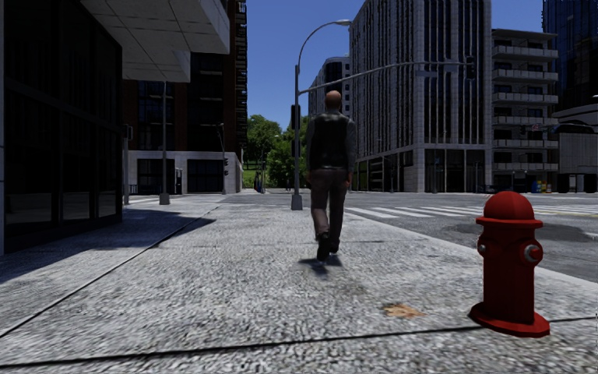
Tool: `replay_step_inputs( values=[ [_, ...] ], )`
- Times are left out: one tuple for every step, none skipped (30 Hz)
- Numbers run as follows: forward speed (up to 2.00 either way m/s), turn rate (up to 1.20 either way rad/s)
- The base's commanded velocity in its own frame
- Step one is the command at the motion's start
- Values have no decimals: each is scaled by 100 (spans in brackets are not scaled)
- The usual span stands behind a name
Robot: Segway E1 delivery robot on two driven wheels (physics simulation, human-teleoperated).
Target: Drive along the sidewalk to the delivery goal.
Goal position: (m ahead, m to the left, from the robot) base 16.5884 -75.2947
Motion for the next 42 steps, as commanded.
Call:
replay_step_inputs(
  values=[
    [107,0],
    [107,0],
    [108,0],
    [109,0],
    [117,0],
    [117,0],
    [121,0],
    [121,0],
    [121,0],
    [120,0],
    [120,0],
    [120,0],
    [120,0],
    [119,0],
    [119,0],
    [119,0],
    [119,0],
    [119,0],
    [119,0],
    [119,0],
    [118,0],
    [118,0],
    [118,0],
    [118,0],
    [118,0],
    [118,0],
    [118,0],
    [118,0],
    [117,0],
    [117,0],
    [117,0],
    [116,0],
    [116,0],
    [116,0],
    [116,0],
    [116,0],
    [116,0],
    [116,0],
    [116,0],
    [116,0],
    [116,0],
    [116,0]
  ],
)
